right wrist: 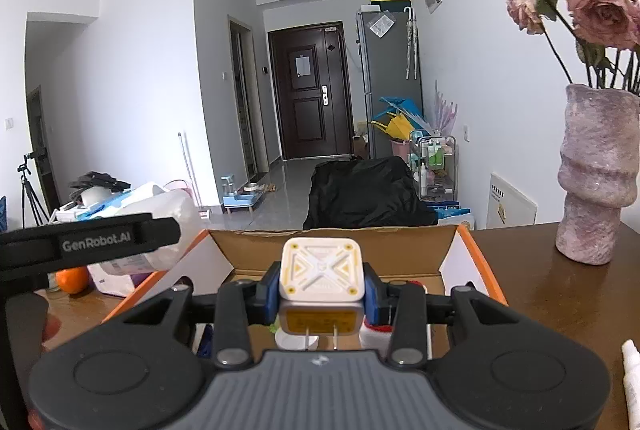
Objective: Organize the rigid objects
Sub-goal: 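Open the left tool to drop the plastic box while the right tool releases the plug into the box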
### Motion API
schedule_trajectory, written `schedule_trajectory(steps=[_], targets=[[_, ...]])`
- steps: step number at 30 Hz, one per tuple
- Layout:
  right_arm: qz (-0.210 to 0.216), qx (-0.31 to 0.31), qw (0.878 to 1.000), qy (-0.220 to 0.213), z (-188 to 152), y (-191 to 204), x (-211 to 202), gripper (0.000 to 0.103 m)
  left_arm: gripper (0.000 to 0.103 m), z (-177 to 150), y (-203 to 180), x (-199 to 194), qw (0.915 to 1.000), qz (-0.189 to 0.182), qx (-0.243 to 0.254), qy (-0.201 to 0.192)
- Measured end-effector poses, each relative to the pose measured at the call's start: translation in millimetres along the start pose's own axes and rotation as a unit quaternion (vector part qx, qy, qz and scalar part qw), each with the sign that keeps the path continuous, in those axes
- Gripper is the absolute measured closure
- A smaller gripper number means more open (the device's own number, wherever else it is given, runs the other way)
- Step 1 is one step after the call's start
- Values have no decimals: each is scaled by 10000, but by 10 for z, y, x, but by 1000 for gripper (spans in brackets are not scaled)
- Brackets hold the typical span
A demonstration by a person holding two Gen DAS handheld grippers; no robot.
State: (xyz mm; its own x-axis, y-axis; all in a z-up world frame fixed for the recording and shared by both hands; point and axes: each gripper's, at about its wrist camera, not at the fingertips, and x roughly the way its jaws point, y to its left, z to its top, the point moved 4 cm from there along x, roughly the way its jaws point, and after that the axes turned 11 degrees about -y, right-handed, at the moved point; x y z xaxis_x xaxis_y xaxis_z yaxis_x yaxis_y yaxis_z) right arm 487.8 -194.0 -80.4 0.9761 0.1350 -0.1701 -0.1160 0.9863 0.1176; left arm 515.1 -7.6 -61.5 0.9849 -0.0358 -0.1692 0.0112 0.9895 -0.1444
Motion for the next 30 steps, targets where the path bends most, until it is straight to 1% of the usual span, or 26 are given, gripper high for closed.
schedule_trajectory(steps=[8, 13, 19, 22, 23, 24, 25, 26, 27, 30], targets=[[-100, -93, 9999, -9, 48, 13, 202, 65, 20, -20, -95, 205, 9999, -68, 159, -6], [-136, -145, 9997, 134, 40, 10, 336, 65, 20, -53, -128, 298, 9996, -63, 256, 32], [-144, -263, 9992, 278, 8, 20, 390, 65, 20, -59, -88, 321, 9997, -23, 235, 57], [-125, -405, 9984, 361, 7, 51, 368, 65, 19, -75, -124, 316, 9990, 36, 441, 44], [-158, -496, 9981, 342, 14, 61, 342, 61, 15, -82, -130, 329, 9986, 49, 515, 133], [-210, -585, 9974, 353, 23, 67, 321, 41, 12, -82, -124, 338, 9985, 36, 510, 205], [-270, -639, 9969, 363, 34, 66, 300, 28, 6, -78, -102, 330, 9987, 15, 452, 220], [-346, -658, 9968, 305, 53, 54, 267, 8, 0, -66, -75, 318, 9991, 31, 377, 212], [-409, -674, 9967, 216, 74, 41, 233, 4, 0, -51, -44, 303, 9993, 56, 302, 194], [-398, -665, 9968, 185, 114, -5, 180, 3, 0, -19, 15, 292, 9995, 51, 203, 237]])
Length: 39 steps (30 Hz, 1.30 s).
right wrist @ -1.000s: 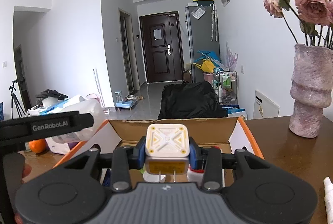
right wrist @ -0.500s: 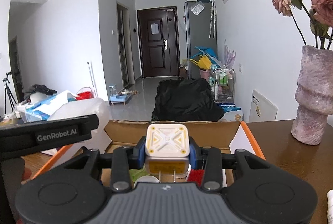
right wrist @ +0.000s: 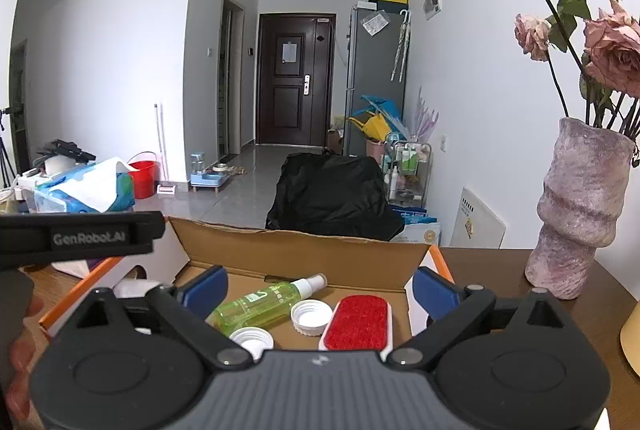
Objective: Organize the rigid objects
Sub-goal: 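Open the left tool to drop the plastic box while the right tool releases the plug into the box, then withdraw both tools from the cardboard box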
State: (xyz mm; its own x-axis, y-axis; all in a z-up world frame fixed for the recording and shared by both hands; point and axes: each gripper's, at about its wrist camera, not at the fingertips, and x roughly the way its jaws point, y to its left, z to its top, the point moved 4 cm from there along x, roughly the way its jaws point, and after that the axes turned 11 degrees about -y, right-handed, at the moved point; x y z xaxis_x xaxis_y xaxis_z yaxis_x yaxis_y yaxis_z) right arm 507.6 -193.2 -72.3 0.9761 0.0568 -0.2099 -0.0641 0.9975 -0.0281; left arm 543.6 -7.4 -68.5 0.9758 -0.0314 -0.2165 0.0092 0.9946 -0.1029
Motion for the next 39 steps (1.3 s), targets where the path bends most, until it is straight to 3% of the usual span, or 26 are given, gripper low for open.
schedule_trajectory(steps=[16, 39], targets=[[-81, 53, 9999, -30, 22, -137, -133, 0, 0, 37, 58, -125, 9996, 17, -202, 171], [-12, 48, 9999, -116, -33, -312, -1383, 0, 0, 55, -4, -1497, 9996, -88, -250, -61]])
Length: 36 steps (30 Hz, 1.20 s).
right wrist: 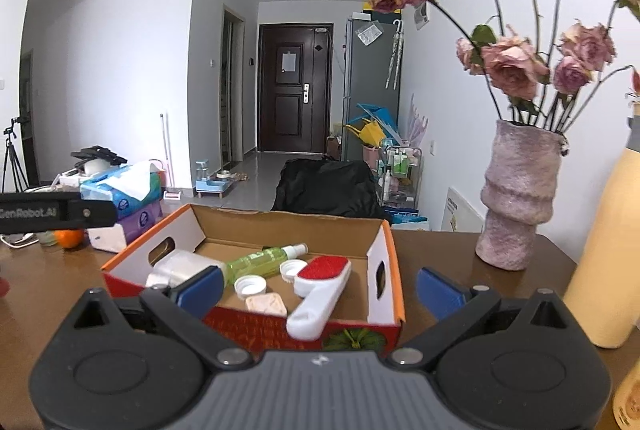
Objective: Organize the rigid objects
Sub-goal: 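Withdraw both tools from the cardboard box, then move the left tool down to the purple cap on the table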
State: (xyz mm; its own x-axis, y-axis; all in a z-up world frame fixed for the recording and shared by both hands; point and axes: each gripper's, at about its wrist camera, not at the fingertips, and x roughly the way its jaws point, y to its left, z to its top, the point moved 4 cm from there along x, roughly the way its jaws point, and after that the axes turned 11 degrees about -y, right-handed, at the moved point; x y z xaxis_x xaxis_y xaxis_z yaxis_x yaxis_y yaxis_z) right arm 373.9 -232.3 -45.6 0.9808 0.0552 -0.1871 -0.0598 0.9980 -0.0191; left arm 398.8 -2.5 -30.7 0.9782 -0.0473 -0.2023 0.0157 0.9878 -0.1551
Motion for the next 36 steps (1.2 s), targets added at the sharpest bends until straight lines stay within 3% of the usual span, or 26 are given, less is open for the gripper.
schedule_trajectory(steps=[36], targets=[[-267, -196, 9994, 40, -307, -202, -2431, 0, 0, -265, -274, -2437, 9988, -345, 350, 54]])
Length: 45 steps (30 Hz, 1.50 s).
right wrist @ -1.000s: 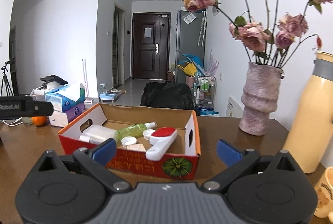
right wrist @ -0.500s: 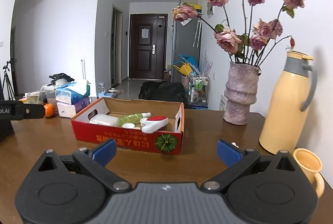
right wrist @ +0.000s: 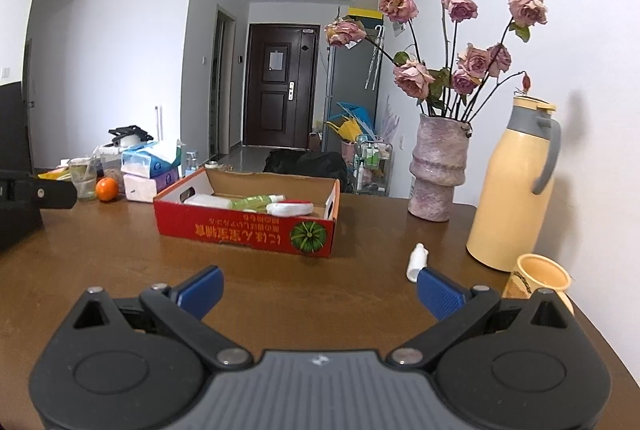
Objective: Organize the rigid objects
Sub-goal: 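Move the left tool down to the purple cap on the table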
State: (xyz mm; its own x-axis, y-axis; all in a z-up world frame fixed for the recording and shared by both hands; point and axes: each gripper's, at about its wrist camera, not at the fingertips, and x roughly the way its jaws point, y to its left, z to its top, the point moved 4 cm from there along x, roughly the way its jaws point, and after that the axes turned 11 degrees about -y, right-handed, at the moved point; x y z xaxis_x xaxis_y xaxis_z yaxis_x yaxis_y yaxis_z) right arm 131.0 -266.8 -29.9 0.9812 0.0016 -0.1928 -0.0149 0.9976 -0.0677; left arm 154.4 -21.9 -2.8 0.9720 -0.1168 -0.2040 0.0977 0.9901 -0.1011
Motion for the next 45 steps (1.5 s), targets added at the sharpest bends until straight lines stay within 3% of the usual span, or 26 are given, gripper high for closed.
schedule_trajectory(steps=[18, 28, 45], targets=[[-212, 64, 9997, 121, -275, -10, -723, 0, 0, -533, -143, -618, 9972, -216, 167, 690], [-323, 220, 9990, 199, -351, -116, -689, 0, 0, -755, -223, -510, 9934, -293, 216, 1088], [-480, 566, 9950, 663, -760, -385, -367, 0, 0, -1199, -406, -156, 9840, -402, 297, 1709]])
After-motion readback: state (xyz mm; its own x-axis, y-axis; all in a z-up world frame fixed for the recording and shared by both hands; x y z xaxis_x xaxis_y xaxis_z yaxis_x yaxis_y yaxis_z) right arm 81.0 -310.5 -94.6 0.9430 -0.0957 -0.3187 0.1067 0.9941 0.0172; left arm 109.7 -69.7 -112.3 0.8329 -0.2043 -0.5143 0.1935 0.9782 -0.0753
